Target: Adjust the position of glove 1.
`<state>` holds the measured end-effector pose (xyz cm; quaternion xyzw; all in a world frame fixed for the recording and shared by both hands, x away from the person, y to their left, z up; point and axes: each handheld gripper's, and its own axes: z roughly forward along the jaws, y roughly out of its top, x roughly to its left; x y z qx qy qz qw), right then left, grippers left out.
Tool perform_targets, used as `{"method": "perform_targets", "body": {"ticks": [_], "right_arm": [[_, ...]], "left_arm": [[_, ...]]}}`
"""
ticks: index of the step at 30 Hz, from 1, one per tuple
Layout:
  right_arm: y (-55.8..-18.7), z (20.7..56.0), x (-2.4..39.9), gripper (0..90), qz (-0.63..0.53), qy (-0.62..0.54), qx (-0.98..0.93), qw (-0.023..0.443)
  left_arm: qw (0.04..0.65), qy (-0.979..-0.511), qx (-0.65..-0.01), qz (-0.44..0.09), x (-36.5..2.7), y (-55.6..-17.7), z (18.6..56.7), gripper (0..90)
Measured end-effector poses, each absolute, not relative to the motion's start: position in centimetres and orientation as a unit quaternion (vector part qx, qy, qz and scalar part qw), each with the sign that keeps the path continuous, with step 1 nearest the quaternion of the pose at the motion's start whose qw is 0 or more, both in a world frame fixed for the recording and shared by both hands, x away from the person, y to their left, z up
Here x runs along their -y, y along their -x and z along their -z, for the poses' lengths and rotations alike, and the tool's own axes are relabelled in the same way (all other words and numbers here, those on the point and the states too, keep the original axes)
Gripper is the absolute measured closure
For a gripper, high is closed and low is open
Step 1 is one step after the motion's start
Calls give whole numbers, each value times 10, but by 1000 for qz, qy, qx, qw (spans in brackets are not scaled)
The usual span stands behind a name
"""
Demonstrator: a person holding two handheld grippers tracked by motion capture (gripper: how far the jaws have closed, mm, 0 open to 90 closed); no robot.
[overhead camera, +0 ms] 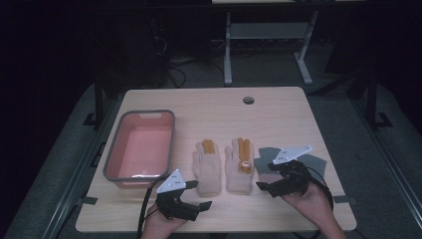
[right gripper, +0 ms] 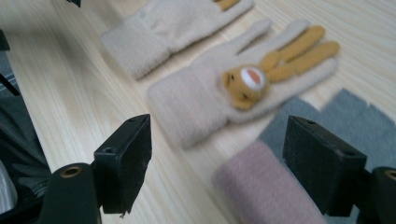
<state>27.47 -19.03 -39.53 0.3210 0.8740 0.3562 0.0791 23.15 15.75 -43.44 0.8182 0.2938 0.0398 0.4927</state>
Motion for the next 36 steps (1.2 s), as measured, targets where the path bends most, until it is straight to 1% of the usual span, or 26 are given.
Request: {"method": "perform_targets", "body": {"ticks": [11, 23, 36], "right_arm": [[-301, 383, 172, 237, -337, -308, -887, 64], [-315, 372, 161, 237, -330, -297, -894, 65], [-339, 374, 140, 241, -309, -284, -906, 58]], "left_arm": [[496, -816, -294, -45, -161, -232, 433, 162], [498, -813, -299, -43, -162, -232, 433, 162], [499, -811, -302, -46, -166, -232, 431, 163]]}}
